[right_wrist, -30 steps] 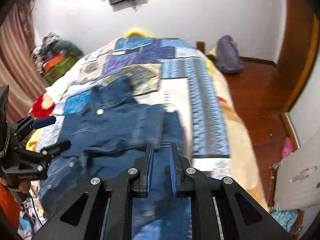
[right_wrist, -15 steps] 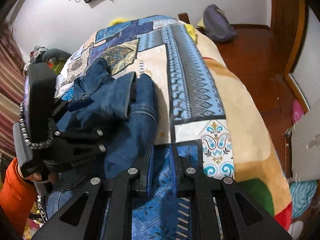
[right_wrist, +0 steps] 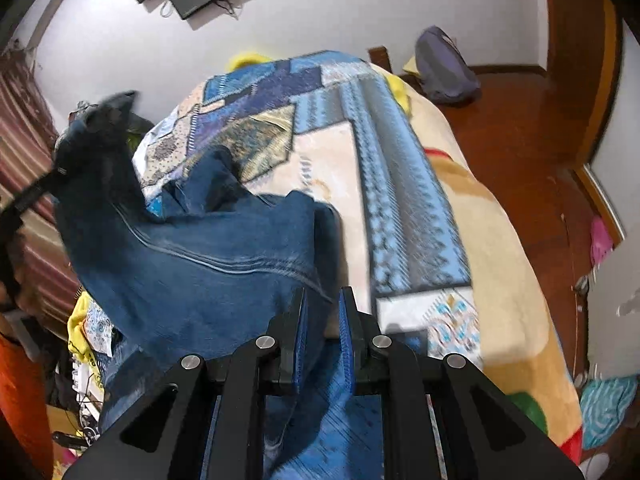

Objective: Fold large clothes

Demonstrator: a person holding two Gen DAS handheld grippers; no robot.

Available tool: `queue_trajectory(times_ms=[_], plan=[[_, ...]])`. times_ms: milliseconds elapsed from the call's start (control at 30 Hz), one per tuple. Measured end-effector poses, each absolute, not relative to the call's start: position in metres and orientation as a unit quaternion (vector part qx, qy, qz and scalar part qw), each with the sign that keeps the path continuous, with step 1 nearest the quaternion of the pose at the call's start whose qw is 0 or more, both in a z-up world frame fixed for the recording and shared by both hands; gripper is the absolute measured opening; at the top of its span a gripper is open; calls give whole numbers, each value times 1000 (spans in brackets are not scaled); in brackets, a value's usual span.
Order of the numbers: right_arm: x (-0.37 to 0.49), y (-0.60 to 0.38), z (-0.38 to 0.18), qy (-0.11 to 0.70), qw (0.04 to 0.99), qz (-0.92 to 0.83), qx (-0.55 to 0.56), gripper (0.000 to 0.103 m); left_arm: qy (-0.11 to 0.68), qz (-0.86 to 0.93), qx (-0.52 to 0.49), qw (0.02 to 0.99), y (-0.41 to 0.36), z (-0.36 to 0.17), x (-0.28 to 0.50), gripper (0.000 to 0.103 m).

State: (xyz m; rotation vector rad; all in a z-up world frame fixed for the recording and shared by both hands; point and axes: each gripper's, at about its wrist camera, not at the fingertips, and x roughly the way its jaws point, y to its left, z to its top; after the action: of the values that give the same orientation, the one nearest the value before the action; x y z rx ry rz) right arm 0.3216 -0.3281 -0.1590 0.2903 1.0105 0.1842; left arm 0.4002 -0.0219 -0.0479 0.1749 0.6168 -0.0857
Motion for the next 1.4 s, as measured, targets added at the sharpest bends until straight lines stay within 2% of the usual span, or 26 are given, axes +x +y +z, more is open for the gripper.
queue_trajectory(times_ms=[167, 300, 400, 533, 567, 633, 733, 767, 800, 833, 900, 1100, 1167, 1233, 1267, 1400], plan=[[349, -285, -176, 500, 854, 94, 112, 12, 302, -13, 88, 949, 25, -60, 397, 5], [366, -248, -223, 561, 818, 101, 76, 12, 351, -3, 74, 933, 63, -103, 400, 5], [361, -232, -230, 543, 834, 97, 21, 11, 381, 1, 70, 922, 85, -133, 397, 7], [358, -225, -230, 536, 837, 101, -42, 12, 416, 11, 70, 907, 114, -170, 391, 15], [358, -225, -230, 536, 837, 100, -48, 13, 429, 16, 72, 901, 123, -182, 388, 15], [358, -227, -231, 533, 840, 88, -54, 25, 454, 1, 51, 890, 138, -199, 385, 17], [357, -232, -231, 532, 841, 87, -43, 25, 499, -28, 26, 865, 156, -232, 377, 19], [357, -232, -231, 532, 841, 87, -41, 25, 508, -32, 28, 860, 158, -240, 373, 22], [356, -231, -231, 532, 842, 85, -41, 25, 514, -29, 36, 856, 160, -246, 368, 36], [356, -230, -230, 532, 841, 83, -44, 25, 517, -16, 49, 855, 161, -251, 364, 57], [355, -228, -230, 532, 842, 80, -50, 25, 515, 24, 78, 854, 169, -261, 352, 71], [353, -241, -230, 532, 841, 95, -14, 26, 535, 50, 21, 843, 211, -279, 319, 78], [350, -246, -230, 532, 841, 94, -4, 32, 535, 53, -2, 843, 220, -274, 312, 79], [347, -253, -229, 528, 847, 57, -12, 75, 538, 62, -14, 841, 227, -272, 306, 79], [344, -261, -230, 524, 850, 59, 3, 78, 539, 65, -14, 839, 228, -271, 303, 79], [336, -290, -232, 549, 825, 92, 99, 78, 538, 70, -4, 840, 231, -263, 297, 79]])
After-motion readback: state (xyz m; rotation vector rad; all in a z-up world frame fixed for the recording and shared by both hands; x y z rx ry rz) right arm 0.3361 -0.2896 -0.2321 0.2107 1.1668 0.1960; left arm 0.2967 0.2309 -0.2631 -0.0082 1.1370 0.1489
